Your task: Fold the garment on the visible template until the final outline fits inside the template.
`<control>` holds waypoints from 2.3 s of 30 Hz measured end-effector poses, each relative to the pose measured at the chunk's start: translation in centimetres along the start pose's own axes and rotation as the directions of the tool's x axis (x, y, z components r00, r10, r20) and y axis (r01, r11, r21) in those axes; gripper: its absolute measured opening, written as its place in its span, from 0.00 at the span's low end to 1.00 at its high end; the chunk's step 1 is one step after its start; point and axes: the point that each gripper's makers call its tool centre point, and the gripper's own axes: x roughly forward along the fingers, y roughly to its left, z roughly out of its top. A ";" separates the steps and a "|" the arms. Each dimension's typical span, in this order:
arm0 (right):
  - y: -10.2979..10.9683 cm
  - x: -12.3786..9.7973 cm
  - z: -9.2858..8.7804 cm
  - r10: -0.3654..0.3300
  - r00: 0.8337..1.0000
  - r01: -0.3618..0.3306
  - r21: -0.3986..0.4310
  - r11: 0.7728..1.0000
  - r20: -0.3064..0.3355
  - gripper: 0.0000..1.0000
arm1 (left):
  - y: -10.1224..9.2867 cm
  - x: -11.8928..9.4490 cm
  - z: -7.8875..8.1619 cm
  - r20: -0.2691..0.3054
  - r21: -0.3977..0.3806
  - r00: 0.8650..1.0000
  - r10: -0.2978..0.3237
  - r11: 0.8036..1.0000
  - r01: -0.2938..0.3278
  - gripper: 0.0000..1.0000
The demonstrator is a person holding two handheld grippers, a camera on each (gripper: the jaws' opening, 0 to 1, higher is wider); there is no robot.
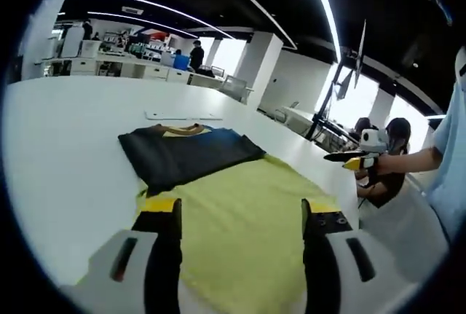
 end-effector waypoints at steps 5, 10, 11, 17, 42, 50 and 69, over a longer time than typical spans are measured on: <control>0.2 -0.3 -0.2 -0.004 1.000 0.004 0.013 1.000 0.009 0.82 | 0.9 -2.4 -1.1 -0.005 -0.017 0.999 0.038 0.999 -0.039 0.61; 0.4 -0.6 -0.3 -0.002 1.000 0.002 0.005 1.000 0.003 0.81 | 0.9 -3.3 -0.8 0.009 -0.025 0.998 0.068 0.997 -0.068 0.62; 0.4 -0.6 -0.2 -0.002 1.000 0.002 0.002 1.000 0.004 0.81 | 0.8 -3.6 -0.7 0.014 -0.023 0.997 0.072 0.997 -0.071 0.62; 0.6 -0.9 -0.1 0.001 1.000 -0.001 -0.002 1.000 0.006 0.81 | -0.1 -4.2 -1.1 0.002 -0.010 0.998 0.067 0.998 -0.067 0.62; 3.0 -1.9 -7.7 0.102 0.975 -0.081 0.107 0.991 -0.198 0.37 | -2.0 -7.1 -9.5 -0.158 -0.164 0.987 -0.004 0.986 -0.022 0.46; 3.6 -1.6 -8.4 0.117 0.966 -0.092 0.120 0.988 -0.229 0.33 | -2.5 -6.3 -9.9 -0.151 -0.226 0.988 -0.036 0.974 0.001 0.36; 3.5 -0.2 -8.5 0.118 0.973 -0.060 0.273 0.960 -0.199 0.12 | -3.1 -5.7 -10.4 -0.143 -0.294 0.986 -0.087 0.955 0.041 0.18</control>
